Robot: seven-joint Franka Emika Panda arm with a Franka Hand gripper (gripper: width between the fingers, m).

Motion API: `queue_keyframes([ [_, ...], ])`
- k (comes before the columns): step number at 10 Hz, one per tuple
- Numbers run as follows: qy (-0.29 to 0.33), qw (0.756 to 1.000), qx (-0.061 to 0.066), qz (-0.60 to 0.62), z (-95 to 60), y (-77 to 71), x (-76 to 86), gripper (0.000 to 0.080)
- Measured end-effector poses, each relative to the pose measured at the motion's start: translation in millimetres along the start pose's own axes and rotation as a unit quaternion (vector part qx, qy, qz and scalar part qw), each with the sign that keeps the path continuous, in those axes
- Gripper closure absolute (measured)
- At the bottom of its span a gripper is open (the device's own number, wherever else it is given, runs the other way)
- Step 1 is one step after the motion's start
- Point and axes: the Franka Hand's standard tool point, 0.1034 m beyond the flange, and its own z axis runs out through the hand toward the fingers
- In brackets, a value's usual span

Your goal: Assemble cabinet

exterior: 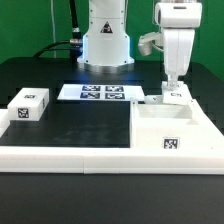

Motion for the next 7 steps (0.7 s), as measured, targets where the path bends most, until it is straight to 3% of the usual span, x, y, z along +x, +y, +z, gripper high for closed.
queue_keyframes([
  [7,0.000,1.000,-0.001,-0.014,1.4,6.0,-4.9,0.0729],
])
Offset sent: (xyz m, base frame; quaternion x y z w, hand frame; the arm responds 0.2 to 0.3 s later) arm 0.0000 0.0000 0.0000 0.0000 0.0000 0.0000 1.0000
